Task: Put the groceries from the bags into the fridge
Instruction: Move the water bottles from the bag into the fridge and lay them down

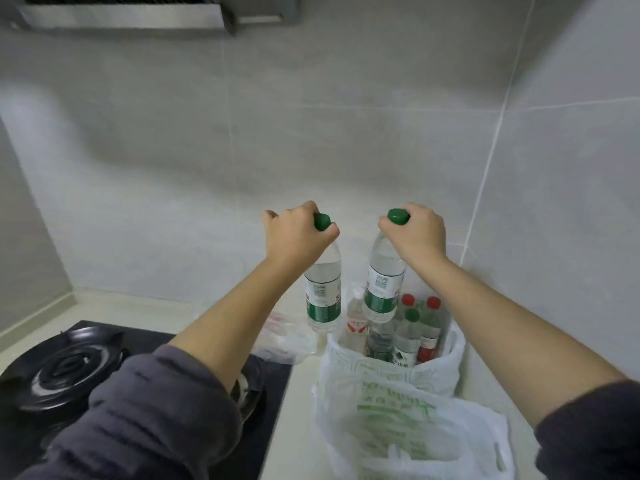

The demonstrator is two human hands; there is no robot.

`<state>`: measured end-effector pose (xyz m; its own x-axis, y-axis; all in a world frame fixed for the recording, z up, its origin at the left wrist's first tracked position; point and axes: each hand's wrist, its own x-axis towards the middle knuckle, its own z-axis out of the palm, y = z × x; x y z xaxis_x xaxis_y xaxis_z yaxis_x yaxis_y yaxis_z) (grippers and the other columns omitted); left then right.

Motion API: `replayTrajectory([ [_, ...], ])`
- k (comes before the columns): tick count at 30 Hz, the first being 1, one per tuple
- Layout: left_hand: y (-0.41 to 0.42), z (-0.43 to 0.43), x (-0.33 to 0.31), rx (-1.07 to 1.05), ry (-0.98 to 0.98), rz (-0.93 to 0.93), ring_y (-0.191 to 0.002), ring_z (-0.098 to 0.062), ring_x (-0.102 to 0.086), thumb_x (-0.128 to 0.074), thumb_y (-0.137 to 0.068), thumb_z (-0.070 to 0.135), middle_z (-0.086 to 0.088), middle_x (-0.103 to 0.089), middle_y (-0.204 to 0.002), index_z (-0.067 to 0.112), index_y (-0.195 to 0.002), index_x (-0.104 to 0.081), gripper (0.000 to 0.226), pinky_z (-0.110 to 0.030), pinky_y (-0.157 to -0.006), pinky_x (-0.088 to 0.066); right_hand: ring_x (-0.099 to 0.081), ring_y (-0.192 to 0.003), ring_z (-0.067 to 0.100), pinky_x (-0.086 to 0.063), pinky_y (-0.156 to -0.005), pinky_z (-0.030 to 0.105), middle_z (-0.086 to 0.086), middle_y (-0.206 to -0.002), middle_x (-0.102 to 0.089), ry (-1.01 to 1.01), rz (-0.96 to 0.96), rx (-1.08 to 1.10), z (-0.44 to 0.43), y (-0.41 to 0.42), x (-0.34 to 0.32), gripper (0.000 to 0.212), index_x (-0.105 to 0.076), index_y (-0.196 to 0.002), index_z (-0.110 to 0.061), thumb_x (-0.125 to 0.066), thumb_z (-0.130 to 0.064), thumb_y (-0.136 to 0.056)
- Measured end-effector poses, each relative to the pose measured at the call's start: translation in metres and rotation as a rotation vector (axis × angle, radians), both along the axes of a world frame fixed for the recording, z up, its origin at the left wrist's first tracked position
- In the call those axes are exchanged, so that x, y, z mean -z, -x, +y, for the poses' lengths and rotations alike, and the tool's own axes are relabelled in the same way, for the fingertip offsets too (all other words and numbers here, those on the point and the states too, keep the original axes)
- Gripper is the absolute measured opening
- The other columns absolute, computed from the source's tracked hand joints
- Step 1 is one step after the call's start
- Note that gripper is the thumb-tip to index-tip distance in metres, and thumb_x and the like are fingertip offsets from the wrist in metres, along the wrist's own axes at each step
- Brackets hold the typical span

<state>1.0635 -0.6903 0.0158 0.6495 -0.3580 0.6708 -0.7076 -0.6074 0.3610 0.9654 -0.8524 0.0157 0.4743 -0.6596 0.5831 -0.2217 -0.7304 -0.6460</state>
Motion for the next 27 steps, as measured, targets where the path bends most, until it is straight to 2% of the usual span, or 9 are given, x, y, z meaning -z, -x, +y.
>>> replayTrajectory([
  [6,0.027,0.099,0.026,-0.079,-0.100,0.047,-0.067,-0.022,-0.056,-0.055,-0.083,0.044,0.002,-0.061,-0.066,0.019,-0.083,-0.055,0.025,-0.035,-0.081,-0.025,-0.043,-0.056,0.018,-0.032,-0.051,0.029,0.001,-0.058,-0.050,-0.047,0.096,-0.212,0.091,0.006,0.030,0.024,-0.055,-0.065,-0.007,-0.065,-0.028,-0.074],
  [10,0.045,0.164,0.078,-0.135,-0.186,0.142,-0.066,-0.020,-0.056,-0.056,-0.084,0.044,0.003,-0.062,-0.068,0.019,-0.085,-0.054,0.025,-0.037,-0.089,-0.029,-0.042,-0.054,0.017,-0.029,-0.050,0.029,0.001,-0.057,-0.048,-0.110,0.224,-0.307,0.143,0.016,0.079,0.026,-0.052,-0.063,-0.009,-0.065,-0.027,-0.076],
  [13,0.062,0.205,0.118,-0.203,-0.276,0.210,-0.067,-0.019,-0.055,-0.054,-0.086,0.046,0.004,-0.062,-0.070,0.020,-0.088,-0.054,0.027,-0.037,-0.088,-0.025,-0.045,-0.055,0.018,-0.031,-0.050,0.028,-0.002,-0.054,-0.045,-0.141,0.333,-0.364,0.176,0.026,0.118,0.033,-0.043,-0.057,-0.016,-0.066,-0.028,-0.077],
  [18,0.081,0.258,0.173,-0.275,-0.332,0.333,-0.069,-0.016,-0.058,-0.051,-0.087,0.052,0.006,-0.064,-0.070,0.024,-0.088,-0.051,0.027,-0.038,-0.092,-0.028,-0.062,-0.064,0.024,-0.040,-0.052,0.029,-0.004,-0.057,-0.052,-0.200,0.431,-0.403,0.210,0.038,0.171,0.029,-0.045,-0.058,-0.020,-0.066,-0.029,-0.077],
  [24,0.093,0.289,0.208,-0.326,-0.361,0.371,-0.071,-0.016,-0.059,-0.051,-0.088,0.051,0.006,-0.063,-0.069,0.024,-0.089,-0.050,0.027,-0.036,-0.089,-0.025,-0.063,-0.070,0.020,-0.047,-0.059,0.030,-0.003,-0.072,-0.063,-0.205,0.498,-0.399,0.226,0.048,0.206,0.016,-0.056,-0.072,-0.023,-0.064,-0.034,-0.079],
  [27,0.094,0.294,0.220,-0.345,-0.355,0.373,-0.071,-0.015,-0.059,-0.052,-0.088,0.051,0.006,-0.063,-0.068,0.023,-0.091,-0.051,0.028,-0.035,-0.091,-0.025,-0.058,-0.071,0.020,-0.042,-0.057,0.028,-0.002,-0.073,-0.061,-0.214,0.494,-0.395,0.230,0.051,0.216,0.017,-0.057,-0.075,-0.017,-0.065,-0.030,-0.082],
])
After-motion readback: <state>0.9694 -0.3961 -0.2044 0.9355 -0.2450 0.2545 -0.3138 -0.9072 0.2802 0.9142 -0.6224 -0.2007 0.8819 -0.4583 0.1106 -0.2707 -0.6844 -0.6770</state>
